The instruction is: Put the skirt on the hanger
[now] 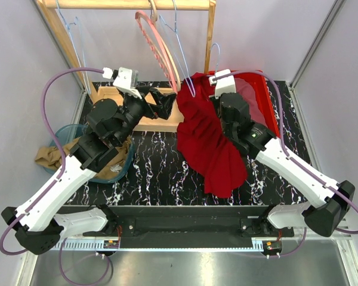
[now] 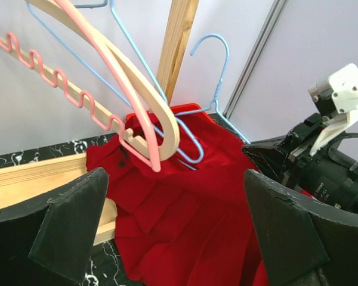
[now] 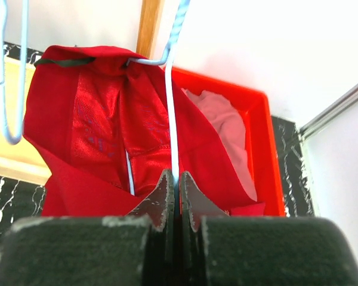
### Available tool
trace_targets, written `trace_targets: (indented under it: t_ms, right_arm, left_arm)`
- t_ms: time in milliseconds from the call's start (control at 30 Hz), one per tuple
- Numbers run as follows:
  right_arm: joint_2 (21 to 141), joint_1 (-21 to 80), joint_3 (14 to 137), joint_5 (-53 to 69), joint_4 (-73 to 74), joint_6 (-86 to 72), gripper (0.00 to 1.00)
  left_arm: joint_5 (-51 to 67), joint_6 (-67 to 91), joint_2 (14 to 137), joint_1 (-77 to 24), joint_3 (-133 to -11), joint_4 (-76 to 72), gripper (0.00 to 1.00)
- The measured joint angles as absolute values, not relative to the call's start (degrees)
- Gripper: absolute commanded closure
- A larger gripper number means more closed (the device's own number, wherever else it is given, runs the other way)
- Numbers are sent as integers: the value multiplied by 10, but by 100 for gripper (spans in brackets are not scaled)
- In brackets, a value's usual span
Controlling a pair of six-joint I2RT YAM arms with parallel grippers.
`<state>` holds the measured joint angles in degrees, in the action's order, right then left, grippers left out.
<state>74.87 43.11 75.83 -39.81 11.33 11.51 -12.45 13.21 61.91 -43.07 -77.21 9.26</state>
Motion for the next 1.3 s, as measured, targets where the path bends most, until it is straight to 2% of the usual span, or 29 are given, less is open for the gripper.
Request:
trace_targets:
  t_ms: [533,1100,1300]
  right_arm:
    - [770,431,905,-376,58,195,100]
    - [976,428,1096,-353,29,227,100]
    - [1012,421,1119,-366,37,221,100]
  left_arm:
    - [-103,136,619,-431,-772,93,1]
    - [-135,134,523,-431,-711,113,1]
    - [-154,131,502,-431,-709,126,1]
